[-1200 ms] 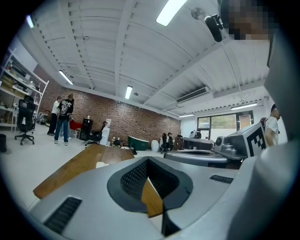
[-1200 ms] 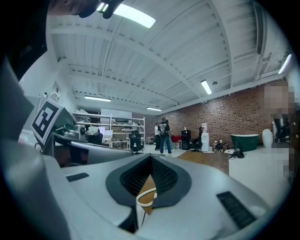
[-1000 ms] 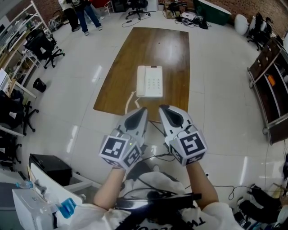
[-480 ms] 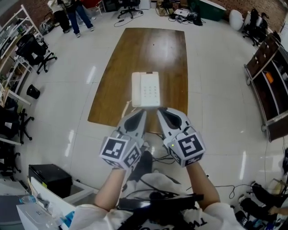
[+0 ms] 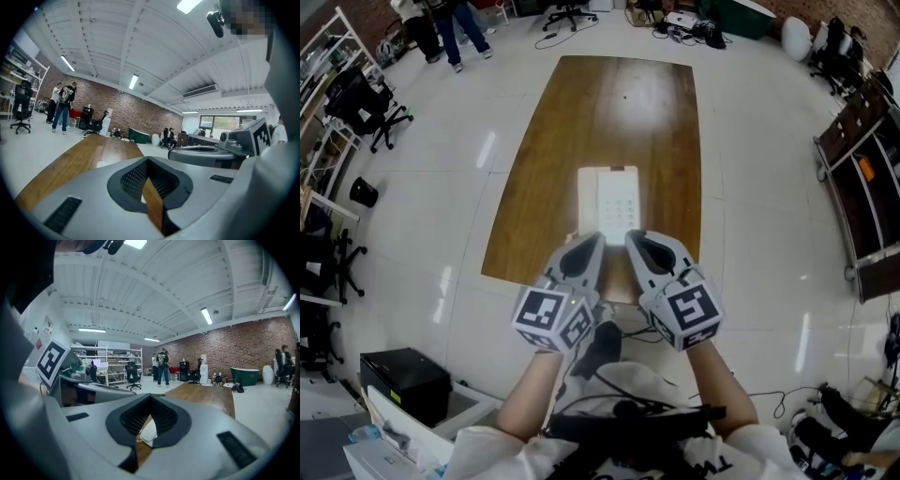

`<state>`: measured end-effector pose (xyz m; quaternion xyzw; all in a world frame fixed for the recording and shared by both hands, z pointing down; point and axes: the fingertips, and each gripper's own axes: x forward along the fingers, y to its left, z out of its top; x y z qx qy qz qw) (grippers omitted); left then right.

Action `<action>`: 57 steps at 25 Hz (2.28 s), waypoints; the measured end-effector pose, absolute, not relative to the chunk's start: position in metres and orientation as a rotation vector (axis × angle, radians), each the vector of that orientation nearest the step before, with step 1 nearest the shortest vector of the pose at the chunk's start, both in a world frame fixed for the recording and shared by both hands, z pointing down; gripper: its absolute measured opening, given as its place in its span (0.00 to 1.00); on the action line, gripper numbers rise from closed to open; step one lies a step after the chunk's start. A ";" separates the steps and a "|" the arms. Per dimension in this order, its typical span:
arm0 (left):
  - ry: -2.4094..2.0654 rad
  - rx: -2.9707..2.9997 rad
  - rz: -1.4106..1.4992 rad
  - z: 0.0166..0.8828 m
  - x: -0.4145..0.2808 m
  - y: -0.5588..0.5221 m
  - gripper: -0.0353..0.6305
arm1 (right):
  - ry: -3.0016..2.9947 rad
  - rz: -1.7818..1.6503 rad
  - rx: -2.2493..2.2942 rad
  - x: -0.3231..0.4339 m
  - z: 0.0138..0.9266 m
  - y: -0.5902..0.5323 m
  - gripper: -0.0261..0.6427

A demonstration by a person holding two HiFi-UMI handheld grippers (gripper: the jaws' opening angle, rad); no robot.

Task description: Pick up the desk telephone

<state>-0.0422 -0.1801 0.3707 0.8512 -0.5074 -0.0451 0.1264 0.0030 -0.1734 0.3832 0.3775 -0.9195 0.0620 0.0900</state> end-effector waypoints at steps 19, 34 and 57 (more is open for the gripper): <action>-1.384 2.366 0.045 0.442 -0.064 -0.248 0.30 | -2.584 0.370 1.168 -0.007 0.449 -0.242 0.27; -1.270 2.153 0.133 0.529 -0.097 -0.290 0.53 | -2.417 0.590 1.162 0.000 0.525 -0.278 0.45; -1.087 2.020 0.342 0.600 -0.078 -0.310 0.64 | -2.221 1.074 1.115 0.006 0.621 -0.307 0.57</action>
